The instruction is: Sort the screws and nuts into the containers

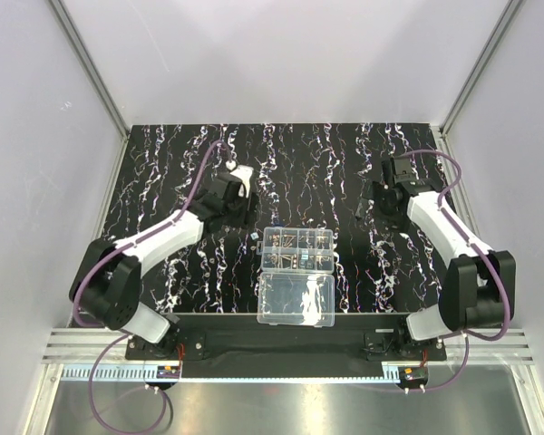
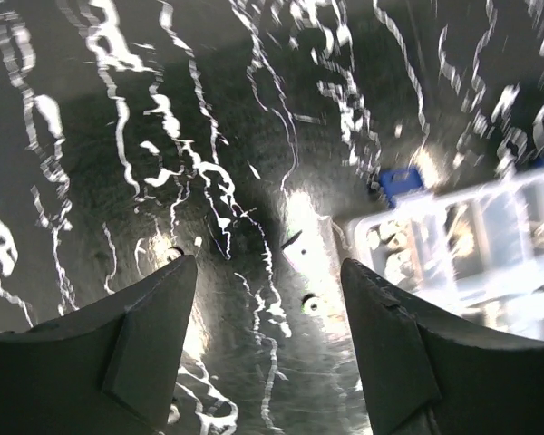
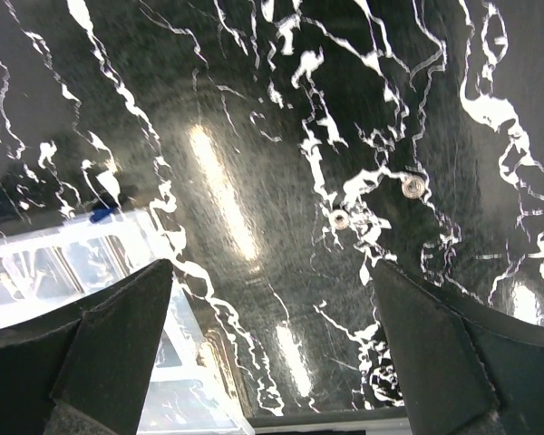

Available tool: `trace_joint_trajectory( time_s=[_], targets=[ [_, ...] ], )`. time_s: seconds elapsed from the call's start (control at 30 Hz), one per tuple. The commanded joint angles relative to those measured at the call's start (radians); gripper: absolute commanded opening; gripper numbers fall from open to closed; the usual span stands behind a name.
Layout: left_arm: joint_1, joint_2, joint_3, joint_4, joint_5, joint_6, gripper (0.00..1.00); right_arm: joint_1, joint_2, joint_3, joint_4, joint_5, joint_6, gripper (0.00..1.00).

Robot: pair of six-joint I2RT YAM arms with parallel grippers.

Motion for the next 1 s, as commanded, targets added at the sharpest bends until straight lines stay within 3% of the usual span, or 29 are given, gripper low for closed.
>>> trace_joint_trajectory(
  time_s=[0.0, 0.33, 0.7, 0.97],
  targets=[
    [0.012, 0.065, 0.019, 0.046, 0.112, 0.177, 0.69, -0.002, 0.036, 0.068, -0.004, -0.006, -0.033, 1.0],
    [0.014, 0.198, 0.054, 0.04, 0.185, 0.283, 0.71, -0.002, 0.072, 0.094, -0.011, -0.003, -0.05, 1.0],
    [0.015, 0.295, 0.103, 0.023, 0.231, 0.289, 0.71, -0.002, 0.087, 0.093, -0.019, 0.006, -0.048, 1.0],
    [0.011, 0.306, 0.119, -0.038, 0.214, 0.285, 0.63, -0.002, 0.087, 0.091, -0.019, 0.009, -0.045, 1.0]
  ],
)
